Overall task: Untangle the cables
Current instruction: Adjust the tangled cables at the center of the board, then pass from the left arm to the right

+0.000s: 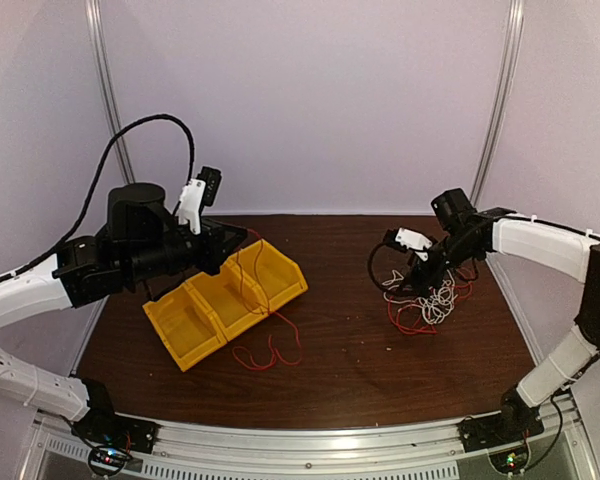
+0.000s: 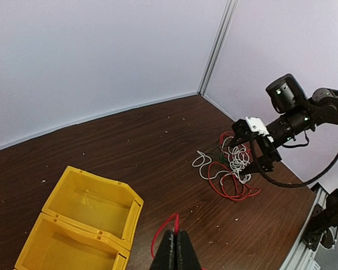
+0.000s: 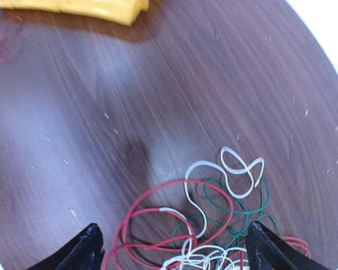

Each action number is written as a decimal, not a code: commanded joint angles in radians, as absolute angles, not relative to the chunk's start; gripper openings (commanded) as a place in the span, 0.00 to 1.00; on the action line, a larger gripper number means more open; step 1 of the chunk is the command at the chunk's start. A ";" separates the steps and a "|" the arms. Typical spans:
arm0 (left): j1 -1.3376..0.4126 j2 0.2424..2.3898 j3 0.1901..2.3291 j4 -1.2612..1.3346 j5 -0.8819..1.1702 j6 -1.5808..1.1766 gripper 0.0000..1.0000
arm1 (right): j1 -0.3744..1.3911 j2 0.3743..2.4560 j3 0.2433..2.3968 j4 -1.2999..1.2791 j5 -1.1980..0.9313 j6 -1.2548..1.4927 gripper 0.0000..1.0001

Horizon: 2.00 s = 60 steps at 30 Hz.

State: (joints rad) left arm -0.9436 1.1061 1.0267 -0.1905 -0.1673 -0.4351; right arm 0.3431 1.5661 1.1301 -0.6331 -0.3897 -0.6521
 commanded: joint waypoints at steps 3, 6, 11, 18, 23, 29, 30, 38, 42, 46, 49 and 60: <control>-0.939 1.136 1.033 -0.114 -0.077 -0.391 0.00 | 0.458 1.410 1.216 -0.625 -0.623 -0.635 1.00; -0.938 1.154 1.029 -0.070 -0.004 -0.380 0.00 | 0.495 1.367 1.231 -0.538 -0.705 -0.559 1.00; -0.939 1.191 1.033 -0.017 0.000 -0.393 0.00 | 0.513 1.401 1.251 -0.428 -0.842 -0.435 1.00; -0.939 1.213 1.025 0.069 -0.035 -0.467 0.00 | 0.617 1.580 1.304 -0.409 -0.912 -0.360 0.90; -0.939 1.212 1.023 0.097 -0.038 -0.504 0.00 | 0.713 1.654 1.337 -0.397 -0.908 -0.355 0.89; -0.939 1.202 1.023 0.107 -0.050 -0.532 0.00 | 0.765 1.712 1.351 -0.278 -0.918 -0.286 0.83; -0.938 1.199 1.022 0.109 -0.051 -0.535 0.00 | 0.769 1.720 1.352 -0.255 -0.917 -0.267 0.81; -0.938 1.176 1.013 0.111 -0.058 -0.541 0.00 | 0.796 1.778 1.387 -0.218 -0.962 -0.212 0.69; -0.939 1.168 1.009 0.116 -0.060 -0.543 0.00 | 0.805 1.800 1.399 -0.215 -0.976 -0.202 0.67; -0.939 1.161 1.003 0.119 -0.062 -0.541 0.00 | 0.808 1.819 1.423 -0.225 -0.986 -0.189 0.42; -0.938 1.157 0.996 0.116 -0.070 -0.540 0.00 | 0.805 1.800 1.430 -0.249 -0.972 -0.212 0.20; -0.939 1.134 0.954 0.153 -0.089 -0.542 0.00 | 0.741 1.609 1.271 -0.235 -0.909 -0.214 0.56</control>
State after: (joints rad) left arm -0.9436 1.1687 0.9775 0.0643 -0.0715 -0.5339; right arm 0.7494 1.6722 1.3293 -0.2703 -0.9337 -0.2340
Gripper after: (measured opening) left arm 0.008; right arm 0.430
